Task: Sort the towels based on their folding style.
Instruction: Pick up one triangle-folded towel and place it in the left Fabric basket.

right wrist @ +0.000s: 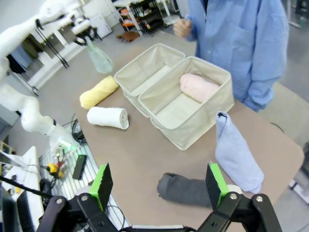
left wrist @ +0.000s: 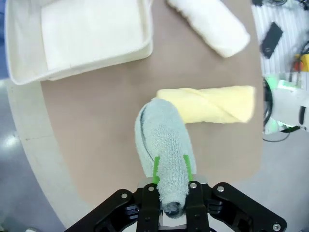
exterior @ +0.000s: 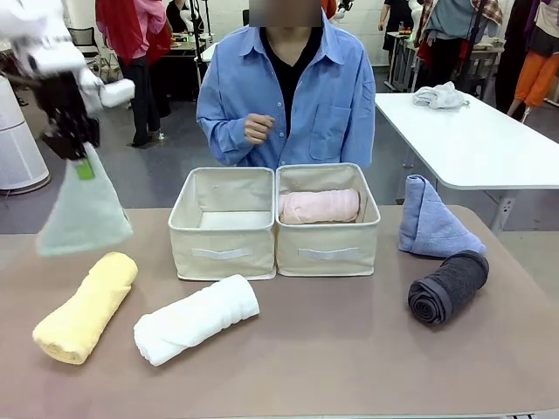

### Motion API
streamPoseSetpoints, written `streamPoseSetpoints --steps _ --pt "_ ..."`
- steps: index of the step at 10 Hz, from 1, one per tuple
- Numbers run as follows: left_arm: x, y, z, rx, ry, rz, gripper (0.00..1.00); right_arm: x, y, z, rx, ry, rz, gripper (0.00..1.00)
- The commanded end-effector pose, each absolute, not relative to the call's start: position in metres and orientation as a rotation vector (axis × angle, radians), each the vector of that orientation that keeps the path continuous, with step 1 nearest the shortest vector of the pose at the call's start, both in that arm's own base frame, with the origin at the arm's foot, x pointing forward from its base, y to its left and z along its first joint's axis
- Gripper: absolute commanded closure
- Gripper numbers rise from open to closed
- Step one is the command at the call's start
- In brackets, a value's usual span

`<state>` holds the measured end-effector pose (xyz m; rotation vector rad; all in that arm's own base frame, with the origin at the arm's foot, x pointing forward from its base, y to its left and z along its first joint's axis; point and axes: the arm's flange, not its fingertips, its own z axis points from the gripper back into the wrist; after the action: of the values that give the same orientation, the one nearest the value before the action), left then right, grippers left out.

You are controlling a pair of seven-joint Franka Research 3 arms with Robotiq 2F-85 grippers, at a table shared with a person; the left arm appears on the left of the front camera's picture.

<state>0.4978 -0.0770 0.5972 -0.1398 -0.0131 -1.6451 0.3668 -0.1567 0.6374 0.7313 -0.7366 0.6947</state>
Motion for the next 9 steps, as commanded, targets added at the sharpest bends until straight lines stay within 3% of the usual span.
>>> streamPoseSetpoints --steps 1,3,6,9 --pt "0.463 -0.086 0.64 -0.065 -0.056 -1.686 0.98 0.366 -0.157 0.637 0.741 -0.747 0.698 0.0" --pt "0.443 -0.105 0.667 -0.013 -0.107 -1.727 0.98 0.366 -0.157 0.637 0.741 -0.747 0.698 0.0" --pt "0.433 -0.087 0.665 -0.011 -0.087 -1.706 0.98 0.366 -0.157 0.637 0.741 -0.747 0.698 0.0" --pt "0.321 0.083 0.692 -0.124 0.013 -1.636 0.98 0.366 -0.157 0.637 0.741 -0.747 0.698 0.0"
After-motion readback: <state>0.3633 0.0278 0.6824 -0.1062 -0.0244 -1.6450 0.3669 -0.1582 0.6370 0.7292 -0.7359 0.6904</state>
